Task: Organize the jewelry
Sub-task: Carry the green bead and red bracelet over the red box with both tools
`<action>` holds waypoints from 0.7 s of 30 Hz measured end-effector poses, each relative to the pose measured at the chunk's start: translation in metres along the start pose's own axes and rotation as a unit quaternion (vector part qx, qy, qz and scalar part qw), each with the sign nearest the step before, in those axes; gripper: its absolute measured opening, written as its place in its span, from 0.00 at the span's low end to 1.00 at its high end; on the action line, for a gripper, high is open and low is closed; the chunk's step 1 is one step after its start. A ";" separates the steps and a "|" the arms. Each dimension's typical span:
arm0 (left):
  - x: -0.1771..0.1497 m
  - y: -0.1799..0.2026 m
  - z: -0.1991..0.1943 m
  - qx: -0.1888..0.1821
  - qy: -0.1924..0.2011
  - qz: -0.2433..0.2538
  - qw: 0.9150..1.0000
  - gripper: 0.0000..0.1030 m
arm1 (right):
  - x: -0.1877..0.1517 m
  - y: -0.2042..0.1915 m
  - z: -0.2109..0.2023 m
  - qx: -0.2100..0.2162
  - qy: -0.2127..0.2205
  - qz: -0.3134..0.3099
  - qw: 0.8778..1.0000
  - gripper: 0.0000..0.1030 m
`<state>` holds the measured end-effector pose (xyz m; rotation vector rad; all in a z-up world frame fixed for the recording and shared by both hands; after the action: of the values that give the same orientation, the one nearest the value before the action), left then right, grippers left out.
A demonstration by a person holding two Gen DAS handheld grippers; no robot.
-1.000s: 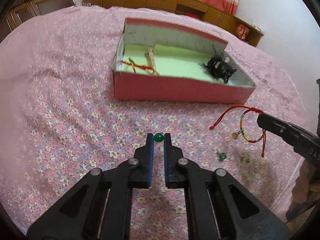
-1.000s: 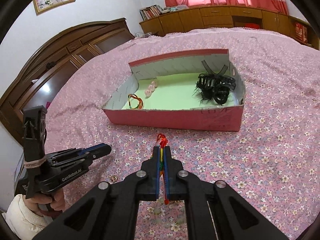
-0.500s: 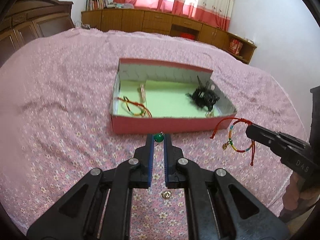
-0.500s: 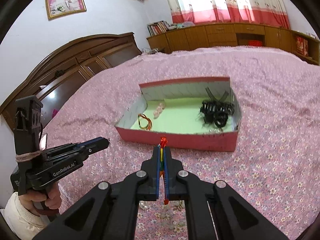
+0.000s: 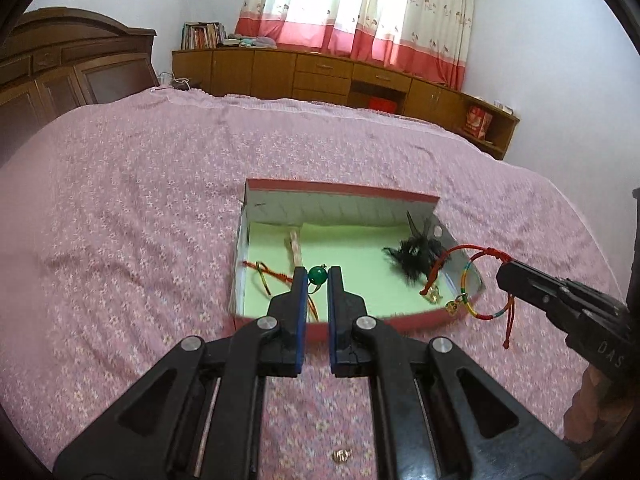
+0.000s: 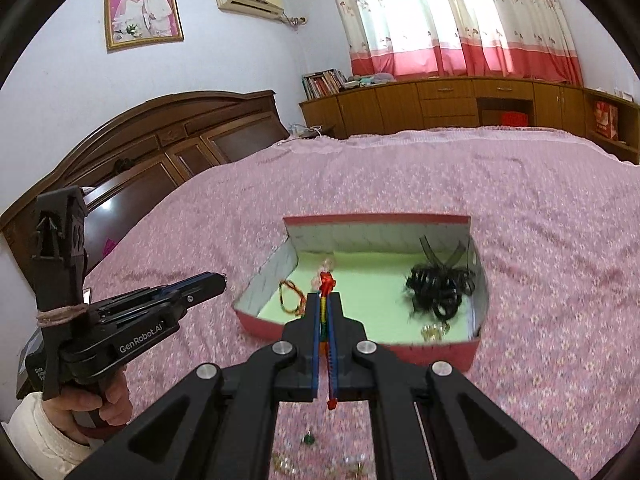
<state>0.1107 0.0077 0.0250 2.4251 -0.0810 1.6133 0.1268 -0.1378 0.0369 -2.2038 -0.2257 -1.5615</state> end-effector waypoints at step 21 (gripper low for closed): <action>-0.015 -0.010 0.064 0.018 0.004 0.000 1.000 0.01 | -0.016 0.027 0.074 -0.039 -0.009 -0.001 0.999 0.05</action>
<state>0.1644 0.0018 -0.0139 2.4451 -0.0509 1.6379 0.1946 -0.1279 -0.0053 -2.2783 -0.1759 -1.5763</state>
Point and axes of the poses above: each gripper's, at about its wrist camera, not at the fingertips, and z roughly the way its jaws point, y to its right, x to its top, the point moved 4 cm from there along z, roughly the way its jaws point, and after that the axes turned 13 degrees about y, right-handed, at the moved point
